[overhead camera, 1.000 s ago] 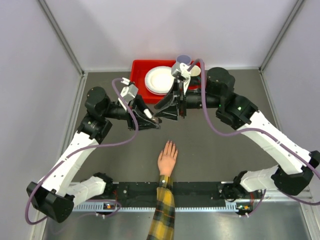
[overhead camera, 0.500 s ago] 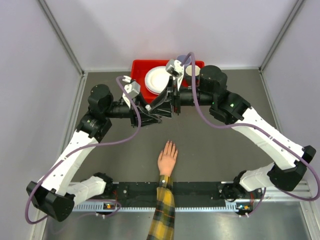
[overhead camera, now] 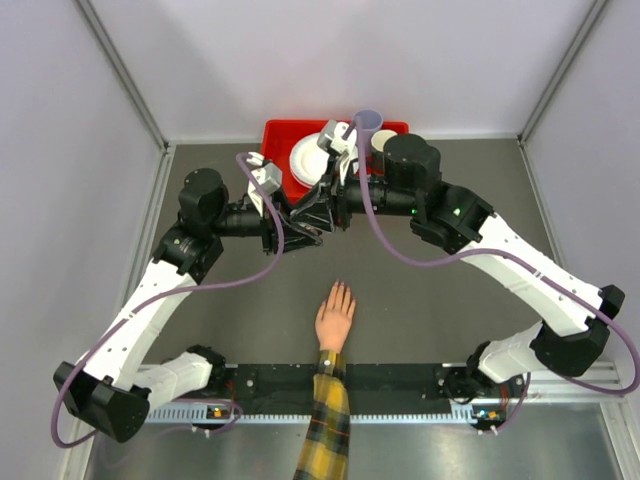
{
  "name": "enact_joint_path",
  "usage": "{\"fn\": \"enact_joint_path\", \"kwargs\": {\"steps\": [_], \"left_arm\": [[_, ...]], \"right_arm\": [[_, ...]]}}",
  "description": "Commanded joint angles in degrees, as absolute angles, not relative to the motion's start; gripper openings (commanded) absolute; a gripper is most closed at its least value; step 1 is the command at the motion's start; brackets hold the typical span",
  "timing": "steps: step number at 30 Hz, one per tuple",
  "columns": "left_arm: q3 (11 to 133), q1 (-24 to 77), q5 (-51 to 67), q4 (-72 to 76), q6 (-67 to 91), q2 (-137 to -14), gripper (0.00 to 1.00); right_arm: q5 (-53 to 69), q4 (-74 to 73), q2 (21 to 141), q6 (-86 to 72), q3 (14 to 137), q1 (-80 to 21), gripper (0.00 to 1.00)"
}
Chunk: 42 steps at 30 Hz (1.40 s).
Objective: Paint the nails
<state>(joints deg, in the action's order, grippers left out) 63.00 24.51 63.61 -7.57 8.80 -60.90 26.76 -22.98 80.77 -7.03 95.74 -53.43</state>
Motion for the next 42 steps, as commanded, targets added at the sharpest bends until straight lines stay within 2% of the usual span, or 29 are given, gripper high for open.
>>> {"fn": "enact_joint_path", "kwargs": {"steps": [1,7,11,14,15,18,28,31,33,34,37,40,42], "left_arm": [[65.5,24.6,63.6,-4.8,8.7,-60.5,0.00],[65.6,24.7,64.1,-4.4,9.0,-60.2,0.00],[65.4,24.7,64.6,-4.0,9.3,-60.0,0.00],[65.3,24.6,64.1,-4.5,8.5,-59.5,0.00],[65.4,24.7,63.7,-4.7,8.3,-59.3,0.00],[65.6,24.6,62.1,-6.8,6.2,-59.2,0.00],[65.9,24.6,58.4,-13.6,-1.5,-59.2,0.00],[66.4,24.7,57.6,-14.6,-3.6,-59.1,0.00],[66.4,24.7,58.0,-15.6,-6.2,-58.8,0.00],[66.2,24.6,58.5,-15.9,-7.3,-58.8,0.00],[65.2,24.7,58.2,-15.0,-10.6,-59.2,0.00],[64.9,24.8,52.7,-14.2,-12.7,-60.9,0.00],[64.5,24.8,48.9,-13.3,-12.6,-62.4,0.00]], "right_arm": [[24.7,-24.1,82.0,-4.4,97.7,-55.7,0.28],[25.1,-24.7,81.7,-4.0,96.7,-55.7,0.31],[28.3,-23.9,81.9,-5.1,95.5,-55.6,0.26],[28.9,-22.5,81.1,-6.1,94.3,-55.6,0.18],[28.7,-22.2,80.9,-6.3,94.0,-55.5,0.11],[27.5,-20.9,79.6,-7.8,93.3,-54.9,0.00],[19.3,-22.2,74.7,-12.8,91.3,-53.5,0.00],[11.4,-26.7,74.9,-22.6,92.4,-49.9,0.21],[11.5,-28.6,74.7,-29.3,91.7,-47.1,0.36],[13.5,-28.7,74.8,-35.6,90.5,-44.8,0.48],[18.9,-28.6,76.1,-40.6,90.1,-42.5,0.60],[17.5,-30.2,76.6,-39.0,89.7,-41.4,0.72],[19.2,-29.3,76.4,-39.1,88.4,-39.7,0.73]]}}
